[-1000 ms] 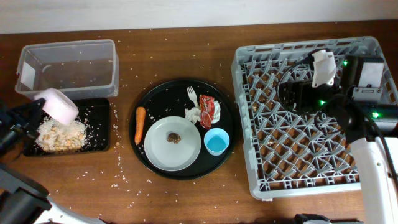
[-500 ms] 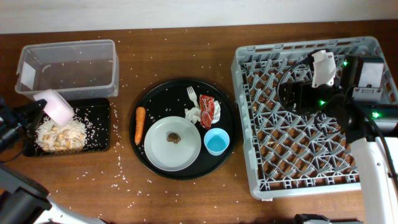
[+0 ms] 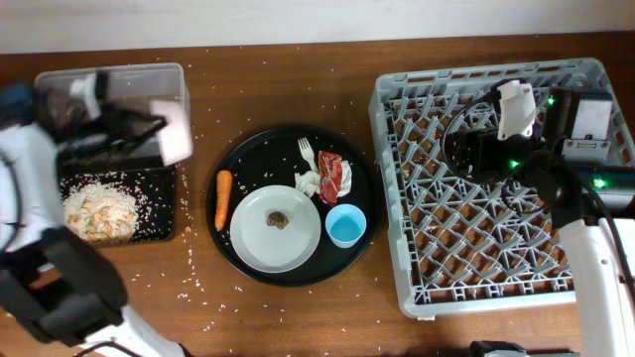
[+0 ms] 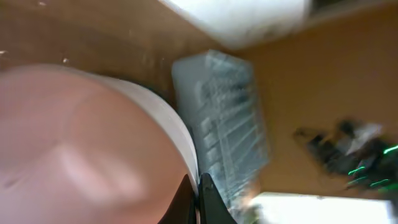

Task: Sort waste into correct bins and load items into the dishwasher rack

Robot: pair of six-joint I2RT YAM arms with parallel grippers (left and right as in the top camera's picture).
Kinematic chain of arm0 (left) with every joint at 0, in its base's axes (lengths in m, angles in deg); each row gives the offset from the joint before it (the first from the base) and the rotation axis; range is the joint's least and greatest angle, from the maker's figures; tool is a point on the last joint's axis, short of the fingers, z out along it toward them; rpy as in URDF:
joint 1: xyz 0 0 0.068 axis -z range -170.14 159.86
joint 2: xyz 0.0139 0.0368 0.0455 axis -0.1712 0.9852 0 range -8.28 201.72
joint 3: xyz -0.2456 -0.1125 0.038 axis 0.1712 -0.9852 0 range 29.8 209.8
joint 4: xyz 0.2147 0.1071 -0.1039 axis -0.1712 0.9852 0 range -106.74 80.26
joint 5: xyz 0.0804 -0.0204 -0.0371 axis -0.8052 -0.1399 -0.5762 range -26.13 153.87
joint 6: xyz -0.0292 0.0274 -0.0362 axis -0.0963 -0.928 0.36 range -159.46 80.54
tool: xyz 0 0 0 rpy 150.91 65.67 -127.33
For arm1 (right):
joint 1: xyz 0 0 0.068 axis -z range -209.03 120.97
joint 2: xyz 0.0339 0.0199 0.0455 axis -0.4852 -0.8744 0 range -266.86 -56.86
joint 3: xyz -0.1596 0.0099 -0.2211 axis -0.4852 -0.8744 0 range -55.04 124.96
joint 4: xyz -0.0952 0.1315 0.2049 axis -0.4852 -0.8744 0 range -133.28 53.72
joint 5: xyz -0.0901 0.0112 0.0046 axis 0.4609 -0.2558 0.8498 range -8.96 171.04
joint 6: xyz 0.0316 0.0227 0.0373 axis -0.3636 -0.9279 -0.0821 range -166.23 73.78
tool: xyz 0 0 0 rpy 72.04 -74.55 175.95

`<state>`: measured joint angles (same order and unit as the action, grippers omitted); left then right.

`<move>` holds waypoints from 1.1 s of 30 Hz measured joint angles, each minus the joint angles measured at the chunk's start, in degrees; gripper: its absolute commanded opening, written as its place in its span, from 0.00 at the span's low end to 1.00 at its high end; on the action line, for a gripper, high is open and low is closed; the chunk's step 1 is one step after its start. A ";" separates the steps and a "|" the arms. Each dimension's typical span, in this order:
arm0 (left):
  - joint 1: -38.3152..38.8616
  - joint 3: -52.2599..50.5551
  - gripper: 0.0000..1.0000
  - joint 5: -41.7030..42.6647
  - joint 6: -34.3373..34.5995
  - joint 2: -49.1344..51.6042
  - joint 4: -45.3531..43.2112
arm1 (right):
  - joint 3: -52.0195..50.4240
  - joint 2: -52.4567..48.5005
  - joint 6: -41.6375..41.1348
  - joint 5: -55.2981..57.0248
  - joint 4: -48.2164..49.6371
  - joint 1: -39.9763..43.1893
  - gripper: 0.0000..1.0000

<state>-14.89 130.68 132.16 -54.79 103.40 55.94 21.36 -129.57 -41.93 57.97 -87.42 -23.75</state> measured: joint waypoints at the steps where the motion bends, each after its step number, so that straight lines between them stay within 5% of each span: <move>1: 6.34 4.42 0.01 -6.93 -0.02 -1.29 -0.92 | 0.00 0.00 0.02 0.02 -0.11 0.00 0.84; 3: 14.43 6.54 0.01 -14.40 0.59 -2.51 -3.19 | 0.00 0.00 0.02 0.02 -0.09 0.00 0.85; 8: 39.65 6.93 0.01 -51.80 5.62 0.26 -9.42 | 0.00 0.00 0.00 0.02 -0.11 0.00 0.85; 11: 48.39 6.91 0.01 -66.95 7.56 7.91 -10.60 | 0.00 0.00 0.02 0.00 -0.48 0.00 0.85; 14: 50.75 6.91 0.01 -72.39 10.47 14.05 -9.97 | 0.00 0.00 -0.02 0.00 -0.76 0.00 0.85; 16: 50.71 6.88 0.50 -74.29 11.98 15.63 -9.94 | 0.00 0.00 0.00 0.00 -0.76 0.00 0.85; 19: 50.66 6.91 0.70 -75.23 12.92 15.63 -8.83 | 0.00 0.00 -0.02 0.00 -0.74 0.00 0.85; 25: 50.66 19.52 0.69 -73.09 12.85 15.96 7.96 | 0.00 0.00 0.02 0.00 -0.94 0.00 0.85; 33: 54.45 23.85 0.61 -52.98 -2.82 15.74 22.27 | 0.00 0.00 0.00 0.00 -0.92 0.00 0.85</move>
<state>39.55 154.53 79.18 -57.61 119.14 78.22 21.36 -129.57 -41.93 57.97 -88.33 -23.75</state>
